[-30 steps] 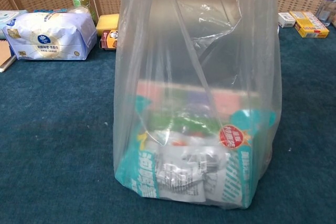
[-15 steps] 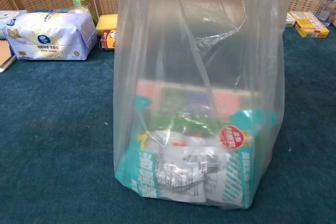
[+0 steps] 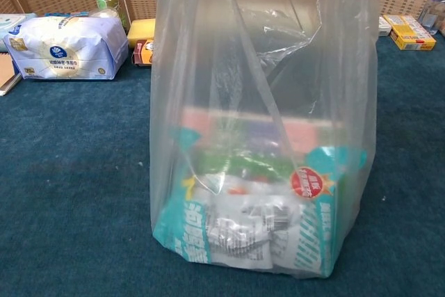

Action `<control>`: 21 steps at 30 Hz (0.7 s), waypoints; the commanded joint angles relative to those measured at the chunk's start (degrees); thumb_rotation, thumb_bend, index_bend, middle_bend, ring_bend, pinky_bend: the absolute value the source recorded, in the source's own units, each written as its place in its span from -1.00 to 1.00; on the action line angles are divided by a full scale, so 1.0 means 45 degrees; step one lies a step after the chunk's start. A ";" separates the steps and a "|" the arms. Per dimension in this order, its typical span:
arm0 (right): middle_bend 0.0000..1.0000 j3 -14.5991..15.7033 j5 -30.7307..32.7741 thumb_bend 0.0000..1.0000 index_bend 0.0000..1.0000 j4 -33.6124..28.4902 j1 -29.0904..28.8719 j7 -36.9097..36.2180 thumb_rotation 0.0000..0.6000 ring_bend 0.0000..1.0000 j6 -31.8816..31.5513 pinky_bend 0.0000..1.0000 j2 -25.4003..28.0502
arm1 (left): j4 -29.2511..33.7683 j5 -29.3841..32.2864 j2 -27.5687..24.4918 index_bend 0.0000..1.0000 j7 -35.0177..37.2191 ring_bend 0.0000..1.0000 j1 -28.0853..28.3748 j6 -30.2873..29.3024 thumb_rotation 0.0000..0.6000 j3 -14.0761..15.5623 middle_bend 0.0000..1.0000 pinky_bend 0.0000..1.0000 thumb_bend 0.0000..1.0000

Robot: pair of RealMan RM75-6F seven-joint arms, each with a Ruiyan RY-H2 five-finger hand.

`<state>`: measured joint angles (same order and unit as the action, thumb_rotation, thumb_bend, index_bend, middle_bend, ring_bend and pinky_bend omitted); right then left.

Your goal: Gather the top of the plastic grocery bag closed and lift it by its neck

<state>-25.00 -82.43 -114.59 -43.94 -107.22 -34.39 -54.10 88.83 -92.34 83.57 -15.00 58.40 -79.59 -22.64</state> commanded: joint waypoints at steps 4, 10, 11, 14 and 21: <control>-0.54 0.0107 -0.0143 -0.75 -0.54 -0.0184 -0.0063 -0.0057 -1.00 -0.67 -0.0100 -0.82 0.0130 | -0.0051 -0.0007 0.0018 -0.49 -0.0058 -1.00 0.0064 0.0023 1.00 -0.0040 -0.67 -0.68 -0.93; -0.54 0.0217 -0.0141 -0.75 -0.54 -0.0377 -0.0104 -0.0103 -1.00 -0.67 -0.0200 -0.82 0.0298 | -0.0140 0.0084 0.0074 -0.49 -0.0008 -1.00 0.0098 0.0079 1.00 -0.0045 -0.68 -0.68 -0.93; -0.54 0.0222 -0.0100 -0.75 -0.54 -0.0396 -0.0127 -0.0082 -1.00 -0.67 -0.0206 -0.82 0.0303 | -0.0141 0.0096 0.0091 -0.49 0.0000 -1.00 0.0109 0.0085 1.00 -0.0049 -0.68 -0.68 -0.93; -0.54 0.0232 0.0071 -0.75 -0.54 -0.0427 -0.0241 0.0024 -1.00 -0.67 -0.0190 -0.82 0.0256 | -0.0117 0.0083 0.0141 -0.49 0.0014 -1.00 0.0155 0.0085 1.00 -0.0059 -0.68 -0.68 -0.93; -0.53 0.0212 0.0362 -0.75 -0.54 -0.0520 -0.0413 0.0220 -1.00 -0.67 -0.0132 -0.82 0.0167 | -0.0110 0.0080 0.0178 -0.50 -0.0032 -1.00 0.0260 0.0149 1.00 -0.0098 -0.68 -0.68 -0.93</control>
<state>-24.02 -80.84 -116.89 -45.76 -106.29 -35.02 -53.33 88.34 -91.99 84.36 -15.15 59.57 -78.93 -23.08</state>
